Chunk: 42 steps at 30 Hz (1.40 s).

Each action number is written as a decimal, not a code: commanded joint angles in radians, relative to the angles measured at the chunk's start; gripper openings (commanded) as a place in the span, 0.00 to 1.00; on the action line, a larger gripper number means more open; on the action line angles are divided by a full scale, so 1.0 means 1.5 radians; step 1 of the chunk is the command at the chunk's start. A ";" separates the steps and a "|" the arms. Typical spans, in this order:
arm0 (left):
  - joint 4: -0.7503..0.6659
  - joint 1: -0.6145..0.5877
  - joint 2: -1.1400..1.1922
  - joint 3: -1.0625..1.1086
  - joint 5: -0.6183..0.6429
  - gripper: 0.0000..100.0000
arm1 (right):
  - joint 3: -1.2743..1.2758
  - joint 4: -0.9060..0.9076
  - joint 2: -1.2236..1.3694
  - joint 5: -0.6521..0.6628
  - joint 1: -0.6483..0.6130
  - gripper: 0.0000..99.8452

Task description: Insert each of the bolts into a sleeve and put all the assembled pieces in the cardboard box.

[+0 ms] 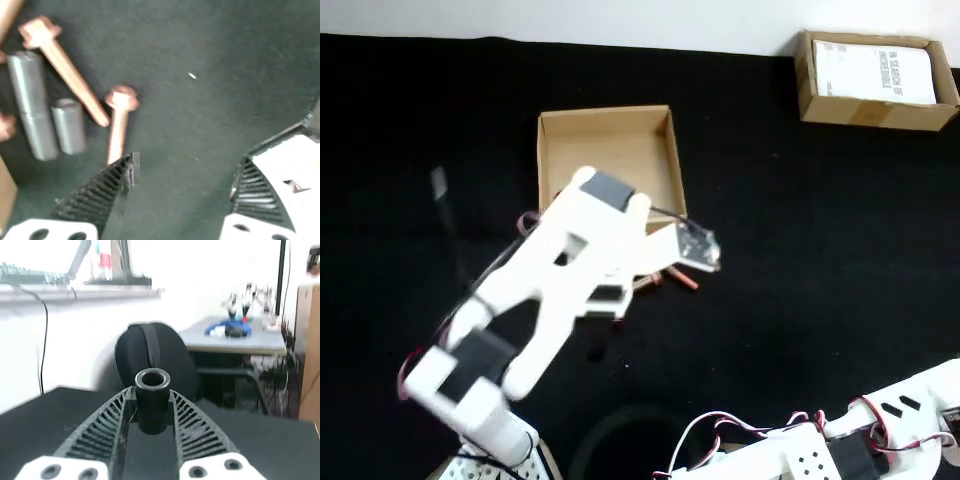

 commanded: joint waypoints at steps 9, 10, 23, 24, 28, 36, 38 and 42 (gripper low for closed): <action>0.024 0.020 0.175 -0.153 -0.008 0.30 | 0.086 -0.051 -0.007 0.004 -0.020 0.01; 0.024 0.020 0.181 -0.152 -0.008 0.30 | 0.085 -0.051 -0.007 0.004 -0.021 0.01; -0.023 0.002 0.278 -0.155 -0.003 0.27 | 0.085 -0.052 -0.007 0.005 -0.031 0.01; -0.037 -0.002 0.286 -0.155 -0.003 0.25 | 0.085 -0.052 -0.007 0.005 -0.033 0.01; -0.066 -0.012 0.310 -0.155 -0.003 0.22 | 0.085 -0.052 -0.007 0.005 -0.036 0.01; -0.062 -0.001 0.320 -0.155 -0.003 0.07 | 0.084 -0.052 -0.007 0.005 -0.036 0.01; -0.061 0.001 0.320 -0.154 -0.003 0.02 | 0.084 -0.053 -0.007 0.005 -0.036 0.01; -0.061 -0.004 0.319 -0.150 -0.003 0.01 | 0.086 -0.094 -0.007 0.005 -0.036 0.01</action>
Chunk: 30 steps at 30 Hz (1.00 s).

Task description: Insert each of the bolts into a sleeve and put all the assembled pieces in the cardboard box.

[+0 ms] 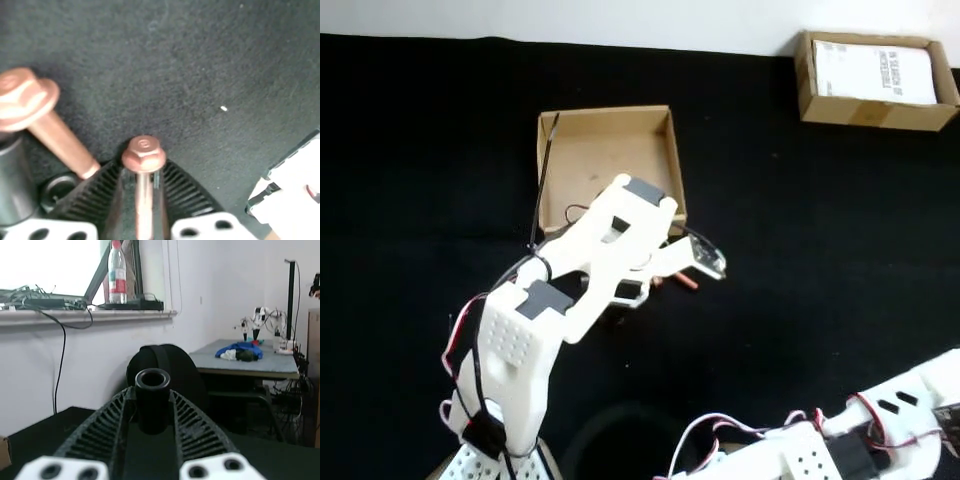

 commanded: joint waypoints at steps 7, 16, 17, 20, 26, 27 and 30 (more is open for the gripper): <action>0.041 0.005 -0.020 -0.029 -0.003 0.01 | 0.085 -0.042 -0.007 0.005 -0.009 0.01; 0.100 0.090 -0.233 -0.079 0.238 0.01 | 0.062 -0.038 -0.007 -0.001 -0.025 0.01; 0.099 0.097 -0.273 -0.079 0.289 0.01 | 0.058 -0.038 -0.007 -0.001 -0.028 0.01; 0.077 0.112 -0.380 -0.077 0.391 0.01 | 0.047 -0.037 -0.007 -0.002 -0.048 0.01; -0.005 0.114 -0.515 -0.072 0.532 0.01 | -0.012 0.072 -0.007 -0.021 -0.124 0.01; -0.005 0.112 -0.530 -0.072 0.557 0.01 | -0.030 0.109 -0.007 -0.040 -0.140 0.01; -0.004 0.110 -0.585 -0.072 0.627 0.01 | -0.105 0.230 -0.007 -0.076 -0.204 0.01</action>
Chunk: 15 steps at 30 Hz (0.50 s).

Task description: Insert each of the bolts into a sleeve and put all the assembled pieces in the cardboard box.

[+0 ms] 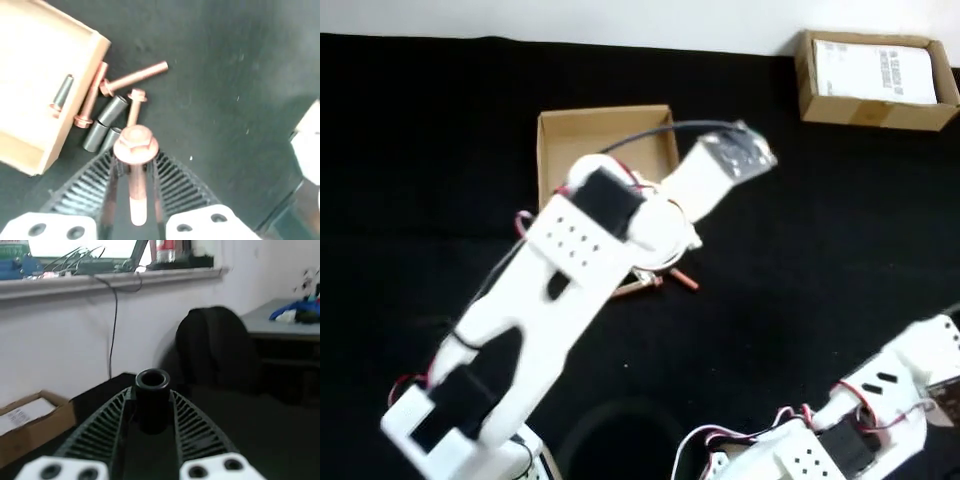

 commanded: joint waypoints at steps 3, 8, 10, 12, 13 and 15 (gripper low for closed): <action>-0.010 0.001 -0.126 -0.018 0.123 0.01 | -0.153 0.222 -0.007 -0.036 -0.148 0.01; -0.016 0.007 -0.210 -0.019 0.215 0.01 | -0.265 0.424 -0.007 -0.032 -0.335 0.01; -0.016 0.005 -0.244 -0.019 0.219 0.01 | -0.310 0.490 -0.007 -0.032 -0.419 0.01; -0.012 0.001 -0.282 -0.018 0.219 0.01 | -0.351 0.545 -0.007 -0.031 -0.506 0.01; -0.011 0.001 -0.302 -0.018 0.217 0.01 | -0.367 0.570 -0.006 -0.031 -0.548 0.01; 0.001 0.001 -0.348 -0.016 0.204 0.01 | -0.389 0.618 -0.006 -0.031 -0.628 0.01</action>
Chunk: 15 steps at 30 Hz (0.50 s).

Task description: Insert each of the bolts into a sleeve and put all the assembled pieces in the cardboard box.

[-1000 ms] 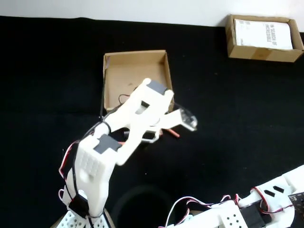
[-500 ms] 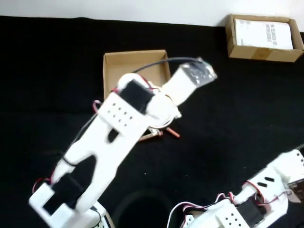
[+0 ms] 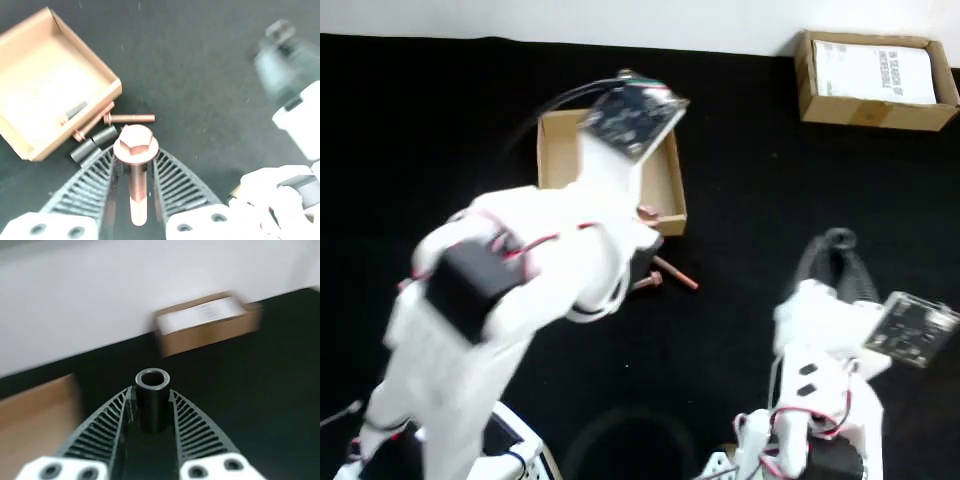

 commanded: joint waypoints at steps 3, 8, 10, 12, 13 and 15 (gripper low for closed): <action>0.028 0.002 -0.146 0.018 -0.013 0.01 | -0.073 0.130 -0.005 -0.001 -0.207 0.01; 0.025 0.001 -0.286 0.148 -0.011 0.01 | -0.067 0.200 -0.006 -0.001 -0.270 0.01; 0.014 0.001 -0.338 0.214 -0.010 0.01 | -0.063 0.202 -0.005 -0.001 -0.274 0.01; -0.041 0.001 -0.380 0.299 -0.009 0.01 | -0.049 0.194 -0.005 0.000 -0.274 0.01; -0.082 -0.001 -0.399 0.350 -0.009 0.01 | -0.039 0.183 -0.005 0.000 -0.274 0.01; -0.183 -0.021 -0.432 0.444 -0.008 0.01 | -0.022 0.161 -0.005 0.000 -0.274 0.01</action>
